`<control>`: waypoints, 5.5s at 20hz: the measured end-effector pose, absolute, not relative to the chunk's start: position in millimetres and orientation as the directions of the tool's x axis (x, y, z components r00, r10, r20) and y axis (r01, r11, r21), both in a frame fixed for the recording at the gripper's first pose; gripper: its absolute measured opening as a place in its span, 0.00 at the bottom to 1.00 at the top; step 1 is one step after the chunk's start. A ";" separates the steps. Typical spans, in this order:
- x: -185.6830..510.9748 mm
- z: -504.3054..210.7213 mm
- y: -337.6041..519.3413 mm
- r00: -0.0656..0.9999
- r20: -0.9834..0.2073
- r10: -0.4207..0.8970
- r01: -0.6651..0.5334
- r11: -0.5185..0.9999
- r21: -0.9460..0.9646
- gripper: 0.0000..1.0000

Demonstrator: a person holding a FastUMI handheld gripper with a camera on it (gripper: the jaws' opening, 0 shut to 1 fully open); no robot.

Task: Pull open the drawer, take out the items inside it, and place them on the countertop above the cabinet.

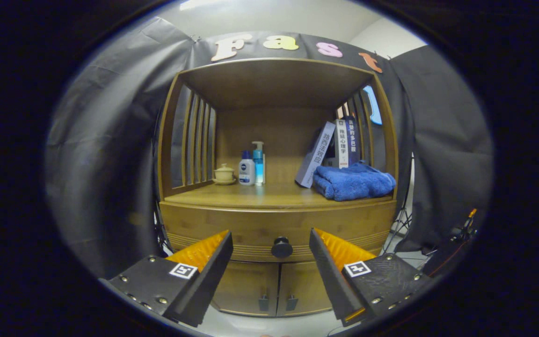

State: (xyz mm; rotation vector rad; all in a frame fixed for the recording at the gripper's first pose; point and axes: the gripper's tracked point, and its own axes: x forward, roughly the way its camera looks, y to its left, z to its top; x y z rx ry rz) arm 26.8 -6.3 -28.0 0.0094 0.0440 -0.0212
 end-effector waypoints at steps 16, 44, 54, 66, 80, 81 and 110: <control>109.7 -97.4 -11.4 0.990 -0.128 -0.067 0.062 0.997 -0.038 0.98; 14.4 -108.4 -23.6 0.981 -0.183 -0.067 0.078 0.996 0.054 0.30; -49.1 -117.9 -19.6 0.983 -0.181 -0.041 0.048 0.998 0.036 0.30; -68.5 -85.4 -18.6 0.974 -0.225 -0.028 0.039 0.998 0.046 0.87; 18.6 -16.7 14.3 0.854 -0.517 0.046 -0.098 0.992 -0.073 0.98; 27.5 -24.9 8.2 0.828 -0.560 0.017 -0.093 0.990 -0.107 0.98; 93.8 -100.8 -7.7 0.636 -0.759 0.136 -0.017 0.987 0.162 0.37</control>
